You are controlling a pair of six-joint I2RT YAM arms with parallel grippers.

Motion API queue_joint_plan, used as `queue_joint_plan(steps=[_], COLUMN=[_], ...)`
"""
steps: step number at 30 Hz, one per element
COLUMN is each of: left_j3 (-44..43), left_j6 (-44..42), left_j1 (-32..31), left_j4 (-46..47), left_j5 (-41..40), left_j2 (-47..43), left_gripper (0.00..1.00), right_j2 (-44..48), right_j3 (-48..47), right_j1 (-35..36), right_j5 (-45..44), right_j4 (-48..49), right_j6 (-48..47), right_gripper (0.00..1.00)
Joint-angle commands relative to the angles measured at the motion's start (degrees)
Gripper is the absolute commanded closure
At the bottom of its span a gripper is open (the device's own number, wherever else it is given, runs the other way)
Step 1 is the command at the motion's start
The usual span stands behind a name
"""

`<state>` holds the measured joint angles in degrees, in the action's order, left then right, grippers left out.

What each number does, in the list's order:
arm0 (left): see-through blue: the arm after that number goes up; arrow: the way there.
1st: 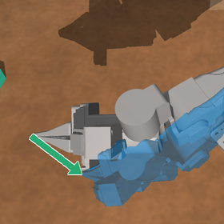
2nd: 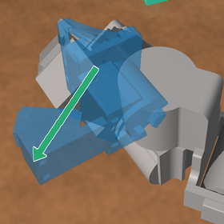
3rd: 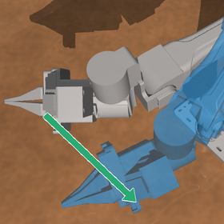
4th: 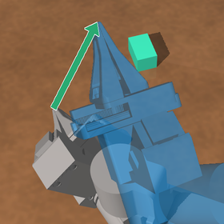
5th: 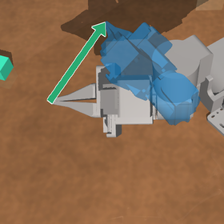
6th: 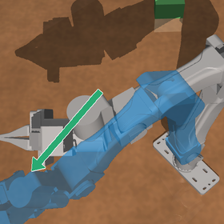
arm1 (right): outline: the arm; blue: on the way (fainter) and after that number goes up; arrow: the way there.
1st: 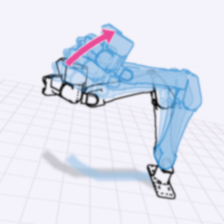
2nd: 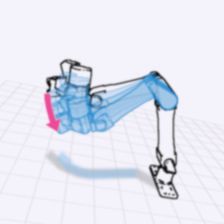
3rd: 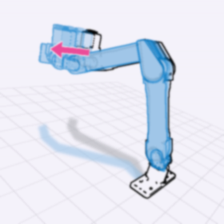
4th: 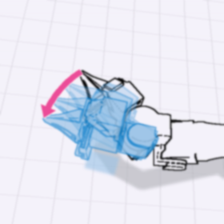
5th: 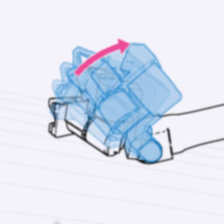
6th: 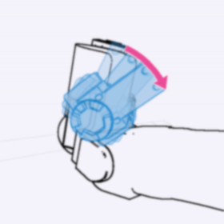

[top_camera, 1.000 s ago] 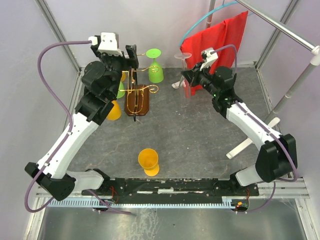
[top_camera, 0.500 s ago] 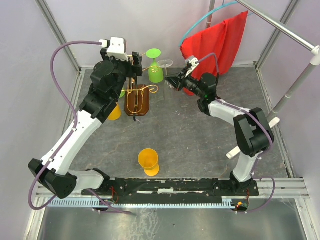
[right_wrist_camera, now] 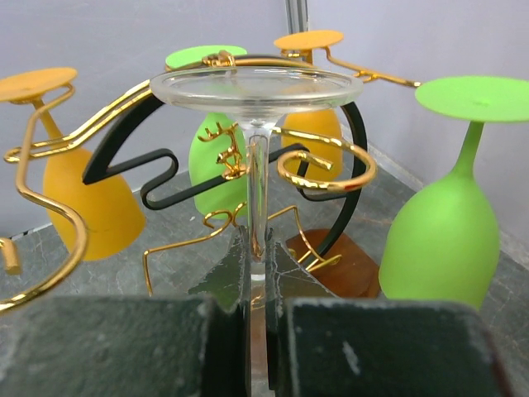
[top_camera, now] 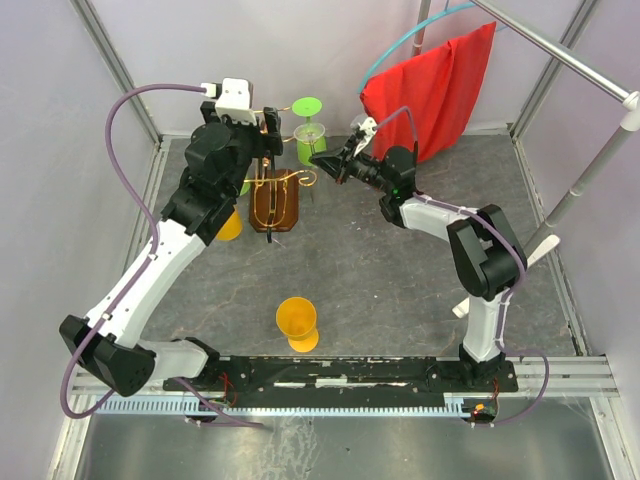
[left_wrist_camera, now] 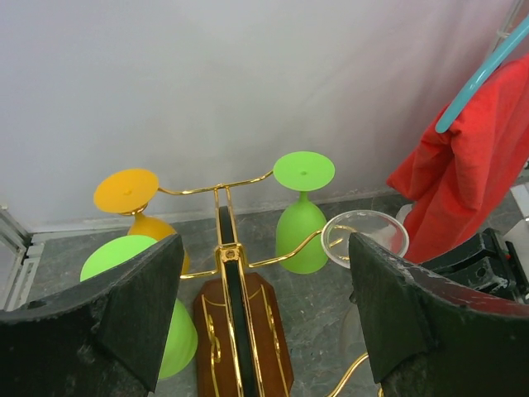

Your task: Place the wine glass upside down on the wine glass rack

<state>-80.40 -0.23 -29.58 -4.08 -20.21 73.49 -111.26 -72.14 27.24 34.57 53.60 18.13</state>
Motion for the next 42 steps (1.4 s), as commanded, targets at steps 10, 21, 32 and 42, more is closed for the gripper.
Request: queue_joint_plan(steps=[10, 21, 32, 42], left_j3=[-0.92, -1.29, -1.43, -0.47], left_j6=[0.10, -0.56, 0.11, 0.58], left_j1=[1.61, 2.81, 3.47, 3.76], left_j4=[3.26, 3.15, 2.94, 3.02], left_j5=[-0.89, -0.33, 0.83, 1.12], left_j2=[1.29, 1.73, 2.31, 1.44], left_gripper=[0.13, 0.12, 0.12, 0.11], right_j2=[-5.19, -8.90, -8.47, -3.87], right_j3=[-5.80, -7.54, -4.66, 3.38], right_j1=[1.72, 3.12, 3.28, 3.24], right_j5=[-0.71, -8.17, -17.39, -17.87], right_j4=[5.44, 8.11, 8.78, 10.48], right_j6=[-0.37, -1.56, -5.39, -6.29], right_gripper=[0.99, 0.99, 0.99, 0.99])
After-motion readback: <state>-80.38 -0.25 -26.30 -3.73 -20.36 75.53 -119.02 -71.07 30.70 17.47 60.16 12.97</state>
